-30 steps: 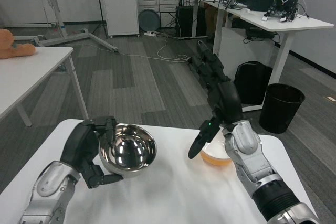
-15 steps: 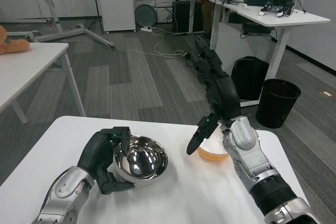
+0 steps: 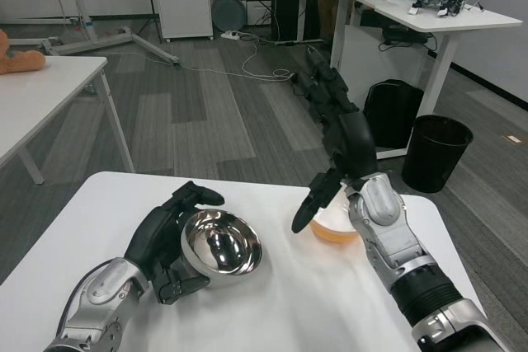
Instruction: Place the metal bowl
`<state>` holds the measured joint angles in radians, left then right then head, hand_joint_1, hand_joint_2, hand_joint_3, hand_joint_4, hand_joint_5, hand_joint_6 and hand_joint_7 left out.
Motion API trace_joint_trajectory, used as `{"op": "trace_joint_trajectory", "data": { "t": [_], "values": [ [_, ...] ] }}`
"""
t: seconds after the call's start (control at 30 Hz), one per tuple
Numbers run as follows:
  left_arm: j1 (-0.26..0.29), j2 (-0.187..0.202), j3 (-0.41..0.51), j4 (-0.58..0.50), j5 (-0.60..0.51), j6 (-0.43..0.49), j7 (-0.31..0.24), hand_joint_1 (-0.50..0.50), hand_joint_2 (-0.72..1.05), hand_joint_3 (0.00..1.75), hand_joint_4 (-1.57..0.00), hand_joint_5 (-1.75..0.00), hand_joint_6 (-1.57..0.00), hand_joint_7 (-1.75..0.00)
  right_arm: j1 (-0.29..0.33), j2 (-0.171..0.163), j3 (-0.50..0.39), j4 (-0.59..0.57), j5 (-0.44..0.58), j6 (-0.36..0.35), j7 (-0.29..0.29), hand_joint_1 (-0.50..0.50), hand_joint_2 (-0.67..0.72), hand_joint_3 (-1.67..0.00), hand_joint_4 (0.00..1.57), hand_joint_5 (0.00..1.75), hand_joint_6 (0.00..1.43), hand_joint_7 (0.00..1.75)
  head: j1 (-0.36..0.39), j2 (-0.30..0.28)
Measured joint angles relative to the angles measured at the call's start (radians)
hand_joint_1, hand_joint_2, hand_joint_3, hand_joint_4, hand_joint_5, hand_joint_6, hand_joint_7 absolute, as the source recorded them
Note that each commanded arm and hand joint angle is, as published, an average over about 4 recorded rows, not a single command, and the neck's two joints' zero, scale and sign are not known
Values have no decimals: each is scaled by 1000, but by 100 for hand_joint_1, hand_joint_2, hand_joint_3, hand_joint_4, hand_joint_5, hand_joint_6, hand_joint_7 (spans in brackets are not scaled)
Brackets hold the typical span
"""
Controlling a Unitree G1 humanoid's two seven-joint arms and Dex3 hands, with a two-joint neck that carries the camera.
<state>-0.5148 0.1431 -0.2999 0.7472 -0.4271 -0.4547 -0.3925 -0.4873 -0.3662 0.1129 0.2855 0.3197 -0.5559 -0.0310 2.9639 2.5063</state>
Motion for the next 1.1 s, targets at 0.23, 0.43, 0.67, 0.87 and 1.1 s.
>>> {"op": "trace_joint_trajectory", "data": {
  "t": [0.23, 0.43, 0.67, 0.87, 1.1],
  "values": [
    [0, 4, -14, 0, -32, 16, -36, -50, 105, 166, 0, -175, 0, -73, 0, 0, 0, 0, 0, 0, 0, -38, 72, 0, 0, 0, 0, 5, -1, -18],
    [0, 14, -21, 0, -80, 18, -68, -50, 105, 153, 0, -175, 0, -66, 0, 0, 0, -2, 0, 0, 0, -36, 72, 0, 0, 0, 0, 7, -20, -33],
    [9, 16, -13, -10, -142, 19, -80, -50, 105, 89, 0, -175, 0, -49, 0, 0, 0, -5, 0, 0, 0, -35, 72, 0, 0, 0, 0, 7, -3, -64],
    [24, 19, 19, -36, -144, 17, -81, -50, 105, 55, 0, -175, 0, -42, 1, 1, 0, -10, 0, 0, 0, -38, 72, 0, 0, 0, 0, 7, 11, -94],
    [50, 20, 96, -84, -143, 8, -82, -50, 105, 44, 0, -175, 0, -42, 6, 1, 1, -29, 0, 0, 0, -38, 72, 0, 0, 0, 0, 2, 24, -110]
  ]
}}
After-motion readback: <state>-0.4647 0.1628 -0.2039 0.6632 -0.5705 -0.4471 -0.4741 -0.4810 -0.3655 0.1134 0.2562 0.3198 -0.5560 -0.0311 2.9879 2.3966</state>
